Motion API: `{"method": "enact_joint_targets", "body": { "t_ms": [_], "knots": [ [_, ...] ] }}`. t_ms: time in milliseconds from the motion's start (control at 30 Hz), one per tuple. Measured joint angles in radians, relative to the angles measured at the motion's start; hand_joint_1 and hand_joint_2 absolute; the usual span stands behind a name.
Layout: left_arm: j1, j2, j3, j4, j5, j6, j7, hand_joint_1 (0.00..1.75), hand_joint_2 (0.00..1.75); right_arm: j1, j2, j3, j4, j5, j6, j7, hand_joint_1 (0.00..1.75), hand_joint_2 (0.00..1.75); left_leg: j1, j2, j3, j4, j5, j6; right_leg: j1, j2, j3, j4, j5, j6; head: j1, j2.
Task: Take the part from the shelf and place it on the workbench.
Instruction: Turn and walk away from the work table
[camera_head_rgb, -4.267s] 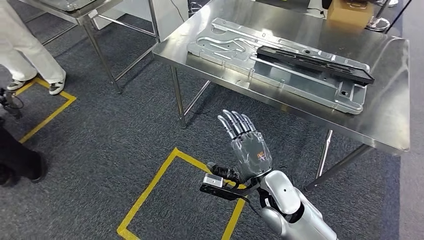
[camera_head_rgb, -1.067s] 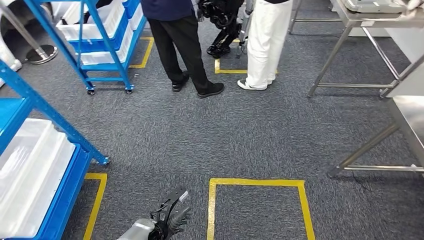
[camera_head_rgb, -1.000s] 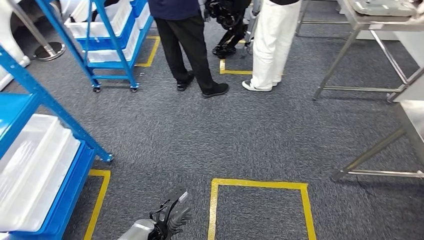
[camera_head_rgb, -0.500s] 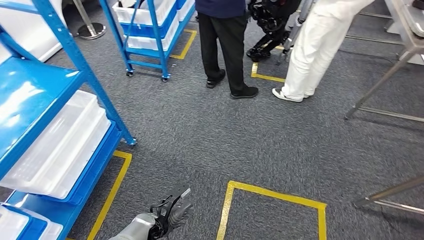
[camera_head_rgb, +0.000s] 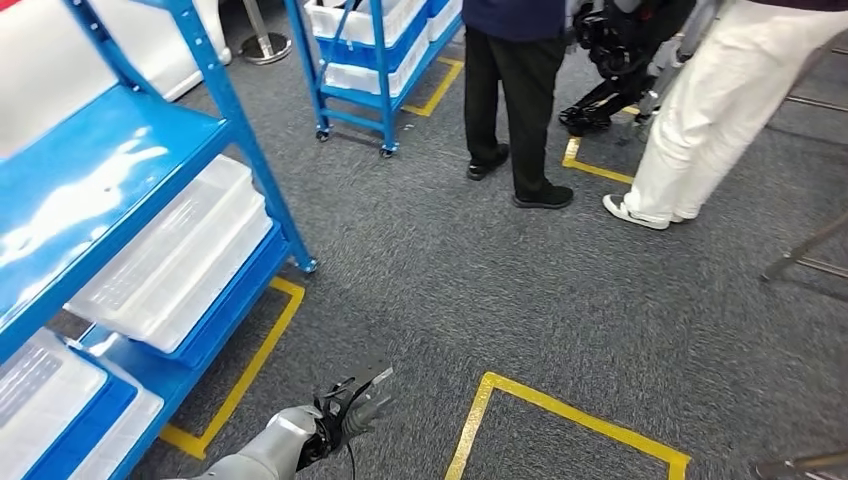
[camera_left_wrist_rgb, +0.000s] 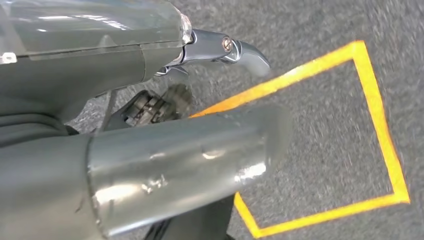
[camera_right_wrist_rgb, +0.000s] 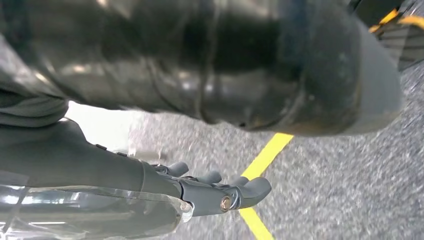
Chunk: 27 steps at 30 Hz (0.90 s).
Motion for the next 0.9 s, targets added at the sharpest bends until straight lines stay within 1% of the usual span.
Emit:
{"method": "enact_joint_targets", "body": {
  "t_ms": [33,67,100,133,167,200,233,267,300,333,367,400,433,467,500,533,567,600,633,667,700,733,767,800,833,867,900],
  "knots": [
    [0.000,0.001,-0.007,0.000,0.000,0.000,-0.002,0.00,0.00,0.000,-0.002,0.000,0.000,0.000,0.000,0.000,0.00,0.00,0.001,0.003,-0.009,0.018,0.003,-0.001,0.001,-0.013,0.001,0.000,-0.001,-0.001,0.000,0.000],
    [0.000,0.001,-0.014,0.000,0.000,0.000,-0.006,0.00,0.00,0.000,-0.004,0.000,0.000,0.000,0.001,0.001,0.00,0.00,0.002,0.006,0.001,-0.002,0.024,-0.001,0.001,-0.026,0.002,0.000,-0.003,-0.001,0.000,0.000],
    [0.000,0.001,-0.021,0.000,0.000,0.000,-0.009,0.00,0.00,-0.001,-0.004,0.000,0.000,0.001,0.002,0.001,0.00,0.00,0.002,0.015,0.028,-0.056,0.058,0.001,0.001,-0.037,0.005,0.000,-0.005,0.000,0.000,0.000],
    [-0.002,0.001,-0.029,0.000,0.000,0.000,-0.013,0.00,0.00,-0.001,-0.005,0.000,0.000,0.002,0.004,0.001,0.00,0.00,0.001,0.036,0.064,-0.126,0.088,0.005,0.002,-0.048,0.009,0.000,-0.008,0.003,0.000,0.000],
    [-0.005,0.001,-0.037,0.000,0.000,0.000,-0.017,0.00,0.00,-0.001,-0.005,0.000,0.000,0.003,0.006,0.001,0.00,0.00,-0.006,0.061,0.097,-0.189,0.109,0.010,0.004,-0.058,0.012,0.001,-0.012,0.007,0.000,0.000],
    [-0.008,0.001,-0.045,0.000,0.000,0.000,-0.020,0.00,0.44,0.000,-0.005,0.000,0.000,0.004,0.009,0.001,0.00,0.00,-0.012,0.081,0.118,-0.231,0.118,0.015,0.006,-0.068,0.014,0.002,-0.014,0.011,0.000,0.000],
    [-0.010,0.001,-0.054,0.000,0.000,-0.001,-0.022,0.00,0.87,0.000,-0.006,0.000,0.000,0.005,0.011,0.001,0.00,0.00,-0.017,0.092,0.127,-0.251,0.118,0.020,0.008,-0.079,0.015,0.002,-0.016,0.016,0.000,0.000],
    [-0.013,0.002,-0.062,0.000,0.000,-0.001,-0.024,0.00,1.31,-0.001,-0.006,0.000,0.000,0.006,0.012,0.001,0.00,0.00,-0.022,0.088,0.128,-0.256,0.116,0.024,0.010,-0.091,0.017,0.001,-0.017,0.021,0.000,0.000],
    [-0.013,0.002,-0.068,0.000,0.000,-0.001,-0.025,0.00,1.75,-0.003,-0.006,0.000,0.000,0.007,0.013,0.001,0.00,0.00,-0.020,0.075,0.129,-0.260,0.119,0.029,0.009,-0.100,0.020,-0.001,-0.019,0.026,0.000,0.000],
    [-0.014,0.002,-0.072,0.000,0.000,-0.002,-0.026,0.00,1.75,-0.004,-0.006,0.001,0.000,0.009,0.014,0.001,0.00,0.00,-0.019,0.062,0.133,-0.268,0.123,0.035,0.008,-0.094,0.023,0.002,-0.025,0.032,0.001,0.000],
    [-0.016,0.002,-0.077,0.000,0.000,-0.002,-0.028,0.00,1.75,-0.005,-0.007,0.002,0.000,0.011,0.014,0.001,0.00,0.00,-0.016,0.050,0.137,-0.276,0.127,0.042,0.005,-0.073,0.018,0.019,-0.039,0.036,0.001,0.000],
    [-0.018,0.001,-0.081,0.000,0.000,-0.002,-0.031,0.00,1.75,-0.006,-0.007,0.003,0.000,0.014,0.014,0.002,0.00,0.00,-0.013,0.039,0.142,-0.283,0.130,0.049,0.002,-0.044,0.004,0.054,-0.061,0.039,0.001,0.000],
    [-0.020,0.000,-0.088,0.000,0.000,-0.002,-0.033,0.00,1.75,-0.005,-0.008,0.005,0.000,0.016,0.014,0.002,0.00,0.00,-0.013,0.028,0.143,-0.285,0.132,0.053,0.000,-0.012,-0.023,0.110,-0.090,0.041,0.002,0.000],
    [-0.022,-0.001,-0.095,0.000,0.000,-0.002,-0.036,0.00,1.75,-0.004,-0.008,0.006,0.000,0.017,0.014,0.002,0.00,0.00,-0.013,0.016,0.143,-0.285,0.133,0.056,-0.001,0.007,-0.058,0.176,-0.118,0.042,0.001,0.000],
    [-0.021,-0.001,-0.101,0.000,0.000,-0.002,-0.039,0.00,1.75,-0.004,-0.009,0.006,0.001,0.018,0.014,0.003,0.00,0.00,-0.014,0.003,0.143,-0.284,0.133,0.057,-0.001,0.015,-0.090,0.231,-0.134,0.044,0.001,0.000],
    [-0.021,-0.001,-0.106,0.000,0.000,-0.002,-0.041,0.00,1.75,-0.003,-0.010,0.006,0.001,0.019,0.014,0.003,0.00,0.00,-0.013,-0.011,0.143,-0.282,0.132,0.058,-0.002,0.018,-0.110,0.262,-0.132,0.045,0.001,0.000],
    [-0.020,-0.001,-0.111,0.000,0.000,-0.002,-0.043,0.00,1.75,-0.003,-0.010,0.007,0.001,0.019,0.014,0.004,0.00,0.00,-0.013,-0.026,0.143,-0.279,0.131,0.057,-0.003,0.019,-0.112,0.252,-0.108,0.047,0.001,0.000],
    [-0.020,-0.001,-0.115,0.000,0.000,-0.002,-0.045,0.00,1.75,-0.002,-0.010,0.007,0.001,0.020,0.014,0.004,0.00,0.00,-0.012,-0.041,0.143,-0.275,0.129,0.055,-0.006,0.023,-0.097,0.207,-0.069,0.048,0.001,0.000],
    [-0.020,-0.001,-0.119,0.000,0.000,-0.002,-0.047,0.00,1.75,-0.002,-0.011,0.008,0.001,0.021,0.014,0.004,0.00,0.00,-0.010,-0.054,0.142,-0.270,0.127,0.052,-0.009,0.039,-0.073,0.142,-0.031,0.048,0.001,0.000],
    [-0.021,-0.001,-0.123,0.000,0.000,-0.002,-0.048,0.00,1.75,-0.001,-0.012,0.008,0.002,0.022,0.015,0.004,0.00,0.00,-0.010,-0.066,0.139,-0.263,0.123,0.047,-0.012,0.063,-0.049,0.082,-0.004,0.048,0.001,0.000],
    [-0.022,-0.001,-0.125,0.000,0.000,-0.002,-0.050,0.00,1.75,-0.001,-0.012,0.008,0.002,0.023,0.016,0.003,0.00,0.00,-0.010,-0.077,0.134,-0.258,0.122,0.041,-0.014,0.083,-0.034,0.042,0.010,0.047,0.001,0.000],
    [-0.022,-0.001,-0.128,0.000,0.000,-0.002,-0.052,0.00,1.75,-0.001,-0.012,0.009,0.003,0.023,0.017,0.003,0.00,0.44,-0.009,-0.087,0.128,-0.254,0.122,0.036,-0.014,0.099,-0.028,0.023,0.011,0.046,0.001,0.000],
    [-0.022,-0.001,-0.131,0.000,0.000,-0.002,-0.054,0.00,1.75,-0.002,-0.012,0.009,0.003,0.025,0.018,0.002,0.00,0.87,-0.008,-0.098,0.124,-0.253,0.124,0.030,-0.012,0.099,-0.027,0.021,0.009,0.043,0.001,0.000],
    [-0.023,-0.001,-0.136,0.000,0.000,-0.002,-0.057,0.00,1.75,-0.003,-0.012,0.010,0.003,0.027,0.019,0.002,0.00,1.31,-0.006,-0.108,0.121,-0.254,0.126,0.024,-0.012,0.088,-0.026,0.019,0.011,0.038,0.001,0.000],
    [-0.023,-0.001,-0.142,0.000,0.000,-0.002,-0.059,0.00,1.75,-0.004,-0.012,0.011,0.003,0.029,0.019,0.001,0.00,1.75,-0.006,-0.101,0.118,-0.251,0.123,0.019,-0.012,0.076,-0.024,0.015,0.013,0.032,0.001,0.000],
    [-0.023,-0.001,-0.147,0.000,0.000,-0.002,-0.061,0.00,1.75,-0.004,-0.012,0.011,0.003,0.030,0.020,0.001,0.00,1.75,-0.006,-0.082,0.110,-0.236,0.112,0.014,-0.013,0.064,-0.020,0.010,0.015,0.024,0.000,0.000],
    [-0.025,0.000,-0.151,0.000,0.000,-0.002,-0.063,0.00,1.75,-0.003,-0.012,0.012,0.003,0.032,0.020,0.001,0.00,1.75,-0.007,-0.056,0.095,-0.203,0.091,0.009,-0.013,0.051,-0.017,0.005,0.017,0.016,-0.001,0.000]
  ]
}}
